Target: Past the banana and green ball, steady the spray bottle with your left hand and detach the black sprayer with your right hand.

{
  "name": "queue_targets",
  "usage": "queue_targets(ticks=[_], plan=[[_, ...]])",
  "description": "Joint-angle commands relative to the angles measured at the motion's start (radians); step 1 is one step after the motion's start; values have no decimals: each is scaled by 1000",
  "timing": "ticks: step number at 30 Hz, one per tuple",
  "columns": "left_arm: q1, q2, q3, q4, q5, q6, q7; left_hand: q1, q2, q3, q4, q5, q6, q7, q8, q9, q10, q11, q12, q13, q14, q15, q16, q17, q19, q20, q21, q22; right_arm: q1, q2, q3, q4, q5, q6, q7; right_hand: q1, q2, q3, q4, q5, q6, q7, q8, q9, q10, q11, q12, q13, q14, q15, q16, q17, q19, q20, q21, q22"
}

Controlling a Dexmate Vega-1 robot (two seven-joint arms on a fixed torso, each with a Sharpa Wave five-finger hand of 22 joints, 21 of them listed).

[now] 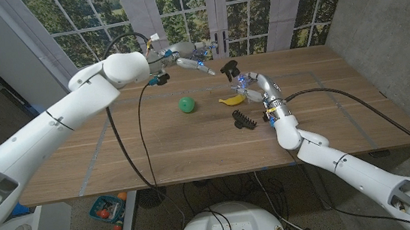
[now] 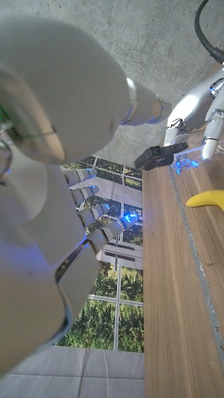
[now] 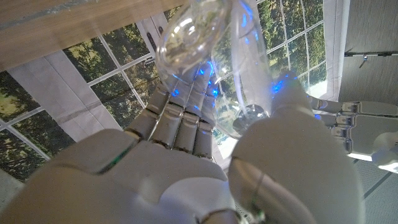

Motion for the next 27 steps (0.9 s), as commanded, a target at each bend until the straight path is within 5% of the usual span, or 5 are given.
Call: queue_targets(ticks=[1,9,14,21,27], plan=[[-35,-40,10,77,-4,-36,-51,56,32,7,-7,31,17,-6,16,4,17,-30,13,0,32,-36,11,1,38,-17,-1,4,-13,-6,25,-26,0,13,60,170,178,9,18,8,213,-219,-1,2,165,-166,-3,-1,-5,-127,-7,6,-3,-155,7,-1],[-87,-95,32,194,-109,-115,-175,75,52,-4,3,40,91,-4,37,5,57,-30,21,-1,77,-41,17,0,65,-12,-4,5,-5,-11,8,-38,-58,-7,77,172,176,6,17,12,216,-221,-4,2,167,-166,-6,2,-9,-127,-15,13,-10,-155,11,-2],[-132,-115,54,247,-166,-114,-269,18,51,-75,49,72,318,3,81,7,230,-29,57,3,199,-71,35,7,98,-3,-18,7,3,-9,-2,-33,-95,-27,65,170,176,3,19,14,214,-224,-5,5,167,-166,-9,4,-11,-128,-21,17,-13,-154,14,-2],[-145,-116,60,243,-190,-52,-270,-116,113,-126,128,38,555,166,101,1,601,22,122,10,554,-151,119,18,266,-67,22,18,10,-5,-8,-11,-128,-8,14,170,177,0,20,17,219,-227,-8,2,170,-166,-11,7,-13,-127,-28,23,-16,-153,19,-3],[-119,-123,41,241,-214,-35,-208,-141,224,-63,121,-45,666,283,84,1,837,76,155,7,812,-161,167,12,437,-94,116,37,8,-11,-13,-12,-152,13,-18,169,176,-3,21,20,221,-229,-9,3,171,-166,-16,7,-12,-128,-33,28,-18,-153,23,-4]])
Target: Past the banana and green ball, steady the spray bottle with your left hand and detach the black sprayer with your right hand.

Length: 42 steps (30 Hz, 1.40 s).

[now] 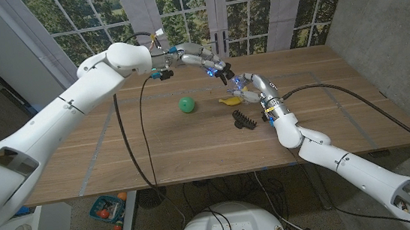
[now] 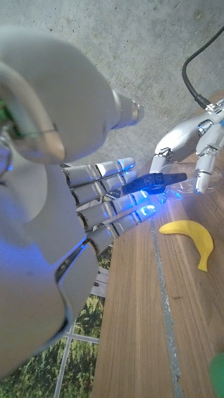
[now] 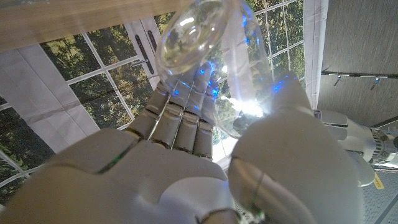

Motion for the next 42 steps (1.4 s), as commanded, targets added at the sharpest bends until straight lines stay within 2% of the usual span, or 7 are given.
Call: queue_targets(ticks=[1,5,10,23,30,36,42], plan=[[3,-21,-9,26,-62,37,26,19,79,60,-23,-37,56,61,-16,2,137,-3,20,-1,153,-148,25,-3,113,-31,67,13,4,-5,-13,6,-75,16,-72,169,176,4,13,9,220,-228,1,3,170,-167,-6,2,-6,-132,-5,6,-5,-148,9,1],[5,-29,-12,34,-86,42,33,41,142,141,-22,-35,40,89,-47,5,175,-20,13,-6,201,-153,20,-3,140,-40,101,21,2,-12,-19,-2,-106,20,-93,169,176,2,14,10,221,-230,0,4,170,-166,-9,2,-6,-132,-8,9,-7,-148,11,1],[7,-30,-7,22,-75,53,67,115,139,393,-17,-32,-116,111,-94,11,321,-40,7,-8,306,-162,7,2,187,-81,201,37,-5,-19,-18,-15,-129,42,-129,169,176,0,14,12,224,-230,-1,4,174,-167,-9,5,-3,-132,-12,13,-9,-148,13,0],[154,-71,-127,43,-218,-55,232,21,136,518,96,-33,-77,116,-71,18,315,-10,-60,-2,300,-150,-41,4,163,-53,230,11,-32,-14,22,-34,-119,48,-184,171,176,-6,15,16,225,-231,-6,5,178,-167,-15,9,0,-132,-20,23,-12,-148,19,0],[157,-62,-131,61,-280,-34,215,-166,96,481,174,-56,-13,152,-72,15,247,72,-102,0,250,-82,-71,9,110,-3,229,-3,-26,8,26,15,-143,78,-281,171,177,-8,16,18,226,-233,-8,5,179,-167,-18,11,3,-132,-23,27,-14,-148,22,-1],[160,-40,-127,45,-290,-13,216,-183,125,560,63,-70,-82,128,-94,11,77,102,-141,1,133,-50,-120,6,-15,38,198,-7,-11,28,33,62,-140,95,-348,171,176,-12,16,21,225,-230,-10,8,179,-167,-22,13,6,-132,-27,32,-16,-148,24,-1],[169,-4,-129,-5,-275,35,256,-23,107,711,-180,-19,-26,108,-77,12,84,89,-120,2,133,-65,-75,32,-15,23,243,-1,8,58,39,115,-151,89,-439,171,176,-15,17,23,226,-231,-9,12,183,-167,-21,17,7,-131,-30,36,-16,-147,27,-1]])
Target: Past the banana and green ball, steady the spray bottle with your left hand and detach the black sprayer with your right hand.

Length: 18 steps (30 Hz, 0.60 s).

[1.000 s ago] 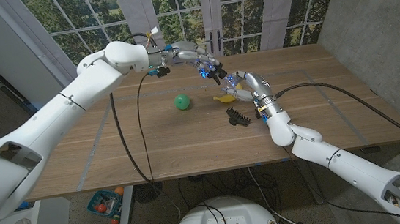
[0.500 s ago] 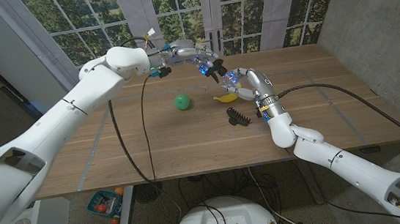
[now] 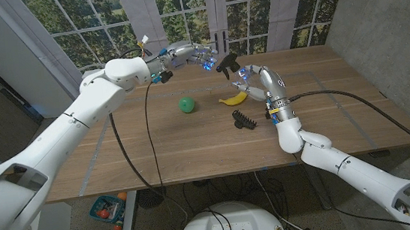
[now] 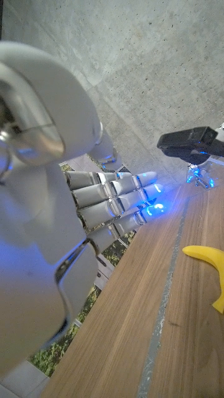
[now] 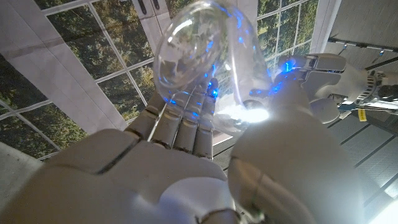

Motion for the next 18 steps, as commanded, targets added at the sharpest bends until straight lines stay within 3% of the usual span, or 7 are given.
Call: queue_targets(ticks=[1,3,6,7,10,14,18], plan=[[17,49,-5,-55,-14,65,40,65,-30,47,-100,38,81,-8,20,3,-41,-25,10,1,-5,-23,18,4,15,-23,31,6,29,46,13,90,-22,-1,-163,167,180,-2,5,8,228,-229,1,6,171,-162,-1,7,8,-131,-3,4,2,-151,8,3],[0,67,12,-70,11,76,21,62,-56,24,-106,41,110,-28,26,3,-48,-36,7,0,-1,-27,30,12,23,-25,42,7,39,53,11,110,-18,-5,-180,168,179,-3,5,9,231,-229,0,4,171,-162,-1,8,8,-131,-4,5,2,-151,9,3],[5,97,33,-114,109,38,51,109,-86,-35,-117,22,67,-107,1,5,-151,-89,-16,5,-71,-66,38,35,-36,-32,60,16,47,50,5,119,-11,-18,-175,167,180,-5,6,9,232,-227,-1,4,171,-162,-4,6,10,-131,-5,7,2,-151,10,3],[10,103,35,-128,134,28,66,178,-100,-55,-119,10,34,-159,-3,6,-185,-125,-12,8,-105,-86,42,44,-71,-40,70,18,47,48,3,116,-9,-24,-171,168,180,-5,6,10,233,-227,-1,4,173,-162,-2,9,11,-131,-5,7,2,-151,10,2],[15,114,41,-158,190,28,92,394,-131,-84,-118,-1,-15,-226,1,7,-252,-221,-4,11,-202,-134,21,45,-142,-64,103,18,52,47,-5,122,-8,-27,-173,168,180,-5,5,10,232,-228,-1,6,172,-162,-5,8,12,-131,-6,9,2,-151,11,2],[7,112,51,-171,221,39,83,577,-132,-113,-115,3,-40,-283,3,6,-281,-224,4,11,-244,-137,8,45,-188,-80,153,17,59,45,-15,124,-3,-35,-168,169,180,-6,5,11,235,-228,-3,3,175,-162,-6,9,14,-131,-8,12,1,-151,12,2],[-17,110,69,-176,236,58,42,641,-139,-135,-109,7,-55,-306,0,5,-300,-229,5,9,-290,-131,-13,42,-218,-90,180,18,64,42,-23,122,-9,-45,-170,170,181,-8,6,12,235,-227,-3,7,175,-162,-9,8,16,-131,-10,14,0,-151,13,2]])
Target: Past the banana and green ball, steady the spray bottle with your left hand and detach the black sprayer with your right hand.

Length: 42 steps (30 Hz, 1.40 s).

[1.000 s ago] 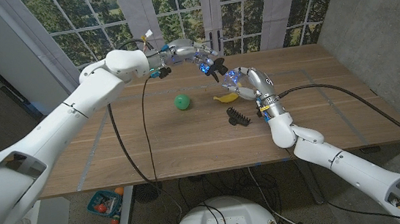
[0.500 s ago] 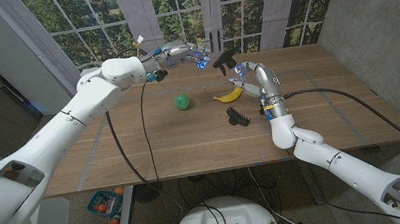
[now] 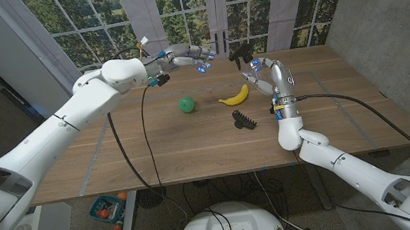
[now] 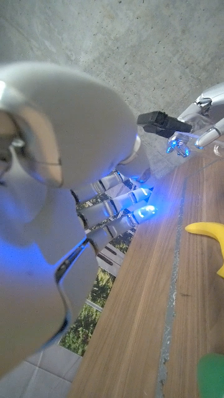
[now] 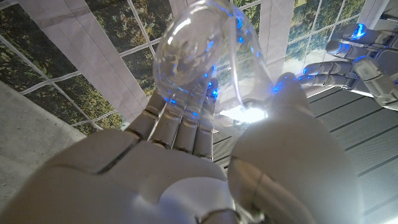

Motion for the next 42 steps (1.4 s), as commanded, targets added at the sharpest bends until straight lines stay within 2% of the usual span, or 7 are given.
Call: queue_targets(ticks=[1,5,13,24,34,38,42], plan=[[-32,22,45,-56,109,22,-34,58,-25,-56,18,6,-33,-12,-5,2,-48,2,4,-1,-53,-169,-18,3,-26,-28,43,-1,20,-2,-24,15,-3,-30,-20,170,180,-4,1,5,234,-225,-3,5,176,-162,-1,5,9,-129,-1,5,-1,-152,5,2],[-54,14,60,-45,120,16,-75,-44,-62,-170,51,-5,-65,-9,-3,0,-97,5,2,-1,-129,-160,-20,10,-46,-21,57,-21,23,-8,-35,9,-13,-36,-19,171,181,-5,1,6,236,-224,-5,3,176,-162,-3,5,10,-129,-2,8,-1,-151,7,2],[-75,-8,71,-21,119,-4,-121,-193,-98,-292,70,-22,-88,-4,3,-2,-134,8,5,-3,-199,-143,-24,-6,-94,10,31,-35,33,-21,-58,11,-37,-30,-19,171,181,-8,3,7,236,-226,-10,2,177,-162,-6,8,11,-129,-7,12,-3,-152,8,2],[-155,-26,126,-16,121,52,-251,-228,-75,-319,62,-21,5,48,32,-5,-61,18,34,-5,-152,-148,6,-29,-63,7,21,-35,44,-21,-75,21,-47,-61,-7,172,179,-13,3,10,239,-228,-11,6,179,-163,-8,14,11,-129,-14,19,-9,-153,10,2],[-187,-26,148,-46,140,84,-295,-219,-46,-316,51,-15,-28,39,9,-6,-97,12,14,-7,-149,-155,11,-34,-29,-22,28,-31,60,-31,-111,44,-69,-76,17,174,179,-18,4,13,240,-232,-14,10,180,-162,-14,15,9,-129,-21,24,-15,-153,11,2],[-196,-30,155,-45,150,80,-302,-186,-5,-295,31,-2,-41,33,3,-8,-105,13,8,-11,-3,-172,85,-6,80,-63,96,-10,69,-40,-132,53,-87,-94,47,174,179,-20,5,14,243,-231,-17,8,180,-162,-16,16,8,-129,-24,27,-18,-153,11,2],[-200,-30,155,-51,162,84,-297,-139,-7,-315,23,-3,-94,36,-6,-8,-160,14,-4,-11,122,-174,202,113,102,-84,240,74,75,-53,-148,62,-86,-89,80,175,179,-22,6,16,246,-233,-18,7,182,-162,-18,17,8,-129,-26,29,-19,-153,12,2]])
